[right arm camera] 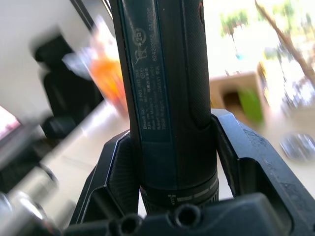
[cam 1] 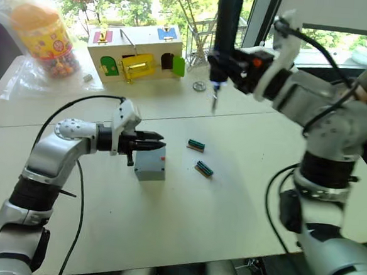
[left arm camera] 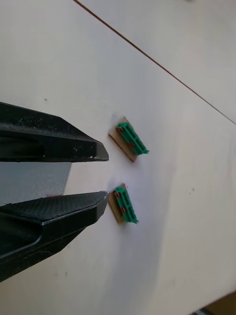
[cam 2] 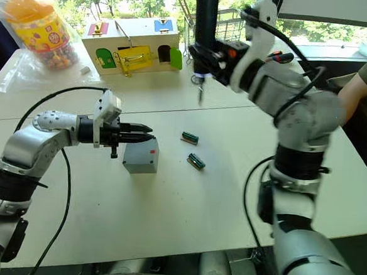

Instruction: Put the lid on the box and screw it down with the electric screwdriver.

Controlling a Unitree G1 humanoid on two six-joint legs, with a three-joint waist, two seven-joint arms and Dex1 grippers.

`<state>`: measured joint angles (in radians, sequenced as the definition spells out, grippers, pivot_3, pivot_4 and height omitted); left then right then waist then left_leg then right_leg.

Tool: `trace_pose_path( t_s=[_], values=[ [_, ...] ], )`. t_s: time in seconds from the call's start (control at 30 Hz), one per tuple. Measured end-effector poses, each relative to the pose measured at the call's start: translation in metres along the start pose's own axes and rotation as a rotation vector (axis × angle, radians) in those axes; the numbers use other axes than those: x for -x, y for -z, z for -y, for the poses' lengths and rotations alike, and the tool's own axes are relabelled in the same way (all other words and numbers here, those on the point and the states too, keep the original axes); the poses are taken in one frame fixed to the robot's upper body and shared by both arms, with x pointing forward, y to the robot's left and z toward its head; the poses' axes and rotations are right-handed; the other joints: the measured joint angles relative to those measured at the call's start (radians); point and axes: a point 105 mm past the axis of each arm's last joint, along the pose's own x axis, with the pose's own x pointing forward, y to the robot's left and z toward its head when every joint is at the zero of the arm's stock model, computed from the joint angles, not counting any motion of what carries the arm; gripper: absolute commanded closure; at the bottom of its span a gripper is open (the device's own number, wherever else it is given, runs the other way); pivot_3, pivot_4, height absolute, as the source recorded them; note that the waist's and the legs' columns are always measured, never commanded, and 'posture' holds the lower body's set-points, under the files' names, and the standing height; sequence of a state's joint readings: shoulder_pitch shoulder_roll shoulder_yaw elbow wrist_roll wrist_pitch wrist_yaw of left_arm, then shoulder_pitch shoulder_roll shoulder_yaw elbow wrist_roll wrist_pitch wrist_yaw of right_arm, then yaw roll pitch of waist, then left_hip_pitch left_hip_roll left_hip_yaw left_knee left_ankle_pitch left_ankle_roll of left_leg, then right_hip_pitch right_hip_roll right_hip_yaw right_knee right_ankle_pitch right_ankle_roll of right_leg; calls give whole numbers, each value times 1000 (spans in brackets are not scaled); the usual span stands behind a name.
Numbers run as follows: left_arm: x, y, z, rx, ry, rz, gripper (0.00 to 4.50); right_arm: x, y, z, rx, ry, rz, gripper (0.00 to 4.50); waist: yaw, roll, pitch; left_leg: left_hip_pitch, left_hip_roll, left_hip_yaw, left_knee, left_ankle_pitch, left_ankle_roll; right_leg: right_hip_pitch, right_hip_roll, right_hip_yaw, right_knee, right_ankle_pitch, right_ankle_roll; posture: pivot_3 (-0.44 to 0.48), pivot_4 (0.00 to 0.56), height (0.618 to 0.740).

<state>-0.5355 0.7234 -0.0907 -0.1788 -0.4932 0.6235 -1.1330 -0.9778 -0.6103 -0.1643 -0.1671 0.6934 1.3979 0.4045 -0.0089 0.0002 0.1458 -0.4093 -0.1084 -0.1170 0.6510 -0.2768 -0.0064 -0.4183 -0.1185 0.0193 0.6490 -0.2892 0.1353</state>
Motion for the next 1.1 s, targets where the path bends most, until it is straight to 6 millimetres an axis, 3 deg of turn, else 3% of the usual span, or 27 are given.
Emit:
trace_pose_path(
  t_s=[0.07, 0.17, 0.33, 0.53, 0.8, 0.83, 0.97, 1.0, 1.1],
  values=[
    [2, -4, 10, -30, 45, -21, 3577, 26, 39, 29, -116, 64, -220, 2604, 2, -1, 1, -1, -1, 0, 0, -1, 2, -1, -1, 0, 0, 0, 0, 0, 150, 740],
    [2, -4, 26, -72, 99, -53, 3577, 54, 92, 54, -294, 121, -448, 2604, -10, 0, 6, -1, 0, 8, -1, -2, 3, -3, -3, 0, -2, 0, 0, 0, 150, 740],
    [-4, 10, 45, -69, 164, -104, 3577, 66, 120, 59, -362, 119, -592, 2604, -39, 5, 12, 1, 3, 11, 0, -1, 3, -5, 0, 3, 4, 0, 0, 0, 150, 740],
    [-12, 21, 50, -60, 147, -113, 3577, 47, 152, 59, -441, 123, -704, 2604, -27, 4, 13, 0, 2, 11, 1, 0, 2, -6, 0, 3, 4, 1, 0, 0, 150, 740],
    [-12, 25, 51, -45, 116, -111, 3577, 29, 147, 77, -411, 200, -677, 2604, -9, 2, 13, -1, 2, 10, 5, 0, 2, -5, 0, 3, 5, 1, 0, 0, 150, 740],
    [-12, 26, 51, -41, 114, -111, 3577, 28, 147, 78, -397, 207, -674, 1600, -7, 2, 13, -1, 2, 10, 6, 0, 2, -4, 0, 3, 5, 1, 0, 0, 150, 740],
    [-9, 25, 47, -37, 96, -106, 3577, 25, 143, 78, -365, 196, -659, 239, -5, 2, 13, -1, 1, 10, 8, -1, 2, -2, 0, 2, 5, 1, 0, 0, 150, 740],
    [-8, 25, 46, -34, 90, -106, 3577, 24, 143, 79, -361, 195, -657, 21, -4, 2, 13, -1, 1, 10, 9, -1, 3, -2, 0, 2, 5, 1, 0, 0, 150, 740],
    [0, 24, 34, 4, 37, -83, 3577, 22, 137, 84, -286, 219, -622, 21, -2, 2, 13, -1, 1, 9, 10, -1, 3, -2, 0, 2, 5, 1, 0, 0, 150, 740]
  ],
)
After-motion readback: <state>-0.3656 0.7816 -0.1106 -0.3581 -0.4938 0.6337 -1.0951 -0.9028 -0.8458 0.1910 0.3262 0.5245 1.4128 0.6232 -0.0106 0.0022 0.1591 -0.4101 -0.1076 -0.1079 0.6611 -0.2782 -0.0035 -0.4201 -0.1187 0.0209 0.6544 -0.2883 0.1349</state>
